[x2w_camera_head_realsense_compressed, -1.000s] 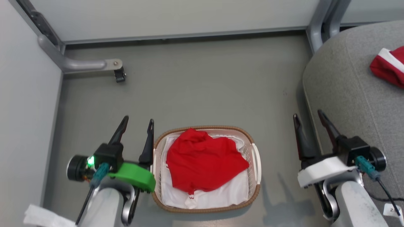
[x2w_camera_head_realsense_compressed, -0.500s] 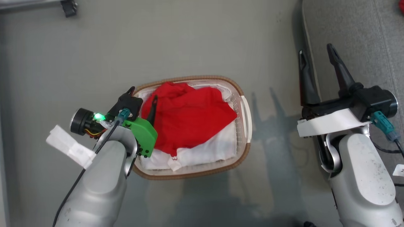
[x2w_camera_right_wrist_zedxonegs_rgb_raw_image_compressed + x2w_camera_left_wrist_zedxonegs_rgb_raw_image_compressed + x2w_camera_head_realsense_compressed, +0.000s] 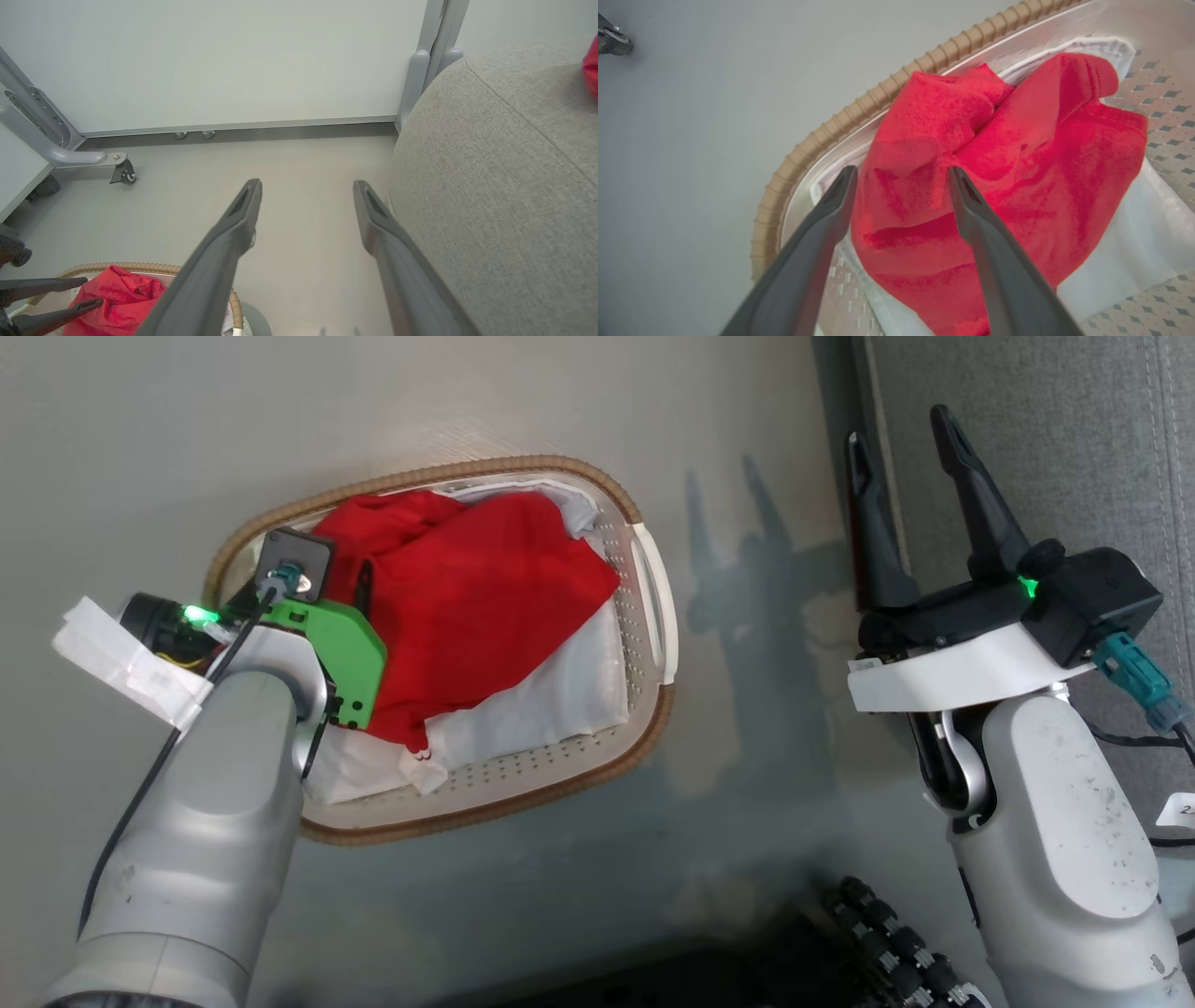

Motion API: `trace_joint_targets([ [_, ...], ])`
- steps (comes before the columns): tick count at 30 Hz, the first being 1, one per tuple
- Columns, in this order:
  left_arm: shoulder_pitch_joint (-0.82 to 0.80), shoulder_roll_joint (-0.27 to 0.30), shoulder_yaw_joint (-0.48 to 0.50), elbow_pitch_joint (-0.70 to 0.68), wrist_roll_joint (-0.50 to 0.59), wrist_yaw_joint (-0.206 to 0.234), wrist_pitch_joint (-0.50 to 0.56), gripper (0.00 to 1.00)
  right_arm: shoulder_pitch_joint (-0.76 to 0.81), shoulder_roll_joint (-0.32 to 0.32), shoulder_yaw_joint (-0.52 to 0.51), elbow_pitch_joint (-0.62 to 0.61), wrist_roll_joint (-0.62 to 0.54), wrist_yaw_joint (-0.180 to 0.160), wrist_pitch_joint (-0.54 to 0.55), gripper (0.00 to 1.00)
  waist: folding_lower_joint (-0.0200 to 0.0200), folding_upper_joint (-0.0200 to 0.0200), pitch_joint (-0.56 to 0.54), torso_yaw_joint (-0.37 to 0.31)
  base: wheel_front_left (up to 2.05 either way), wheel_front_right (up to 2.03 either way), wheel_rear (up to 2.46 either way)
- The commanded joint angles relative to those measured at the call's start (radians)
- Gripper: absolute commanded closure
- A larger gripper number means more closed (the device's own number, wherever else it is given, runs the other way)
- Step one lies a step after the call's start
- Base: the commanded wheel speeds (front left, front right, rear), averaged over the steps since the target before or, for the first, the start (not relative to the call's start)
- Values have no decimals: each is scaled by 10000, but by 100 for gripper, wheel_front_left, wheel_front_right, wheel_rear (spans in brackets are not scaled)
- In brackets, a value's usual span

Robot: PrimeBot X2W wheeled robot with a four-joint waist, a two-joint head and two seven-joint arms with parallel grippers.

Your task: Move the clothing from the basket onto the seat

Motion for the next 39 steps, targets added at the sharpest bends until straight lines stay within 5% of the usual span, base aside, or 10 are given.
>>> trace_joint_targets([
  [1,-314,122,24,75,-66,76,-59,0,-129,-19,23,-86,82,-12,-20,0,-2,0,598,-600,0,0,0],
  [10,-682,164,-84,512,-84,258,-201,0,-174,-22,168,-125,231,-14,-20,0,-2,0,685,-712,0,0,0],
  [11,-659,106,-123,510,-95,209,-289,19,-156,-22,173,-110,241,-14,-20,0,-2,0,672,-707,0,0,0],
  [13,-455,-17,-282,473,-91,125,-583,100,-55,-25,133,-55,208,-14,-20,0,-2,0,565,-638,0,0,0],
  [28,1424,-483,-1112,-1308,-422,-239,-1963,100,734,-30,-320,746,-513,-12,-20,0,-2,0,-1914,571,0,0,0],
  [39,2404,144,-2145,-3764,-1144,-357,-1607,100,2328,-31,-829,1437,-1043,-14,-21,0,-2,0,-5327,1427,0,0,0],
])
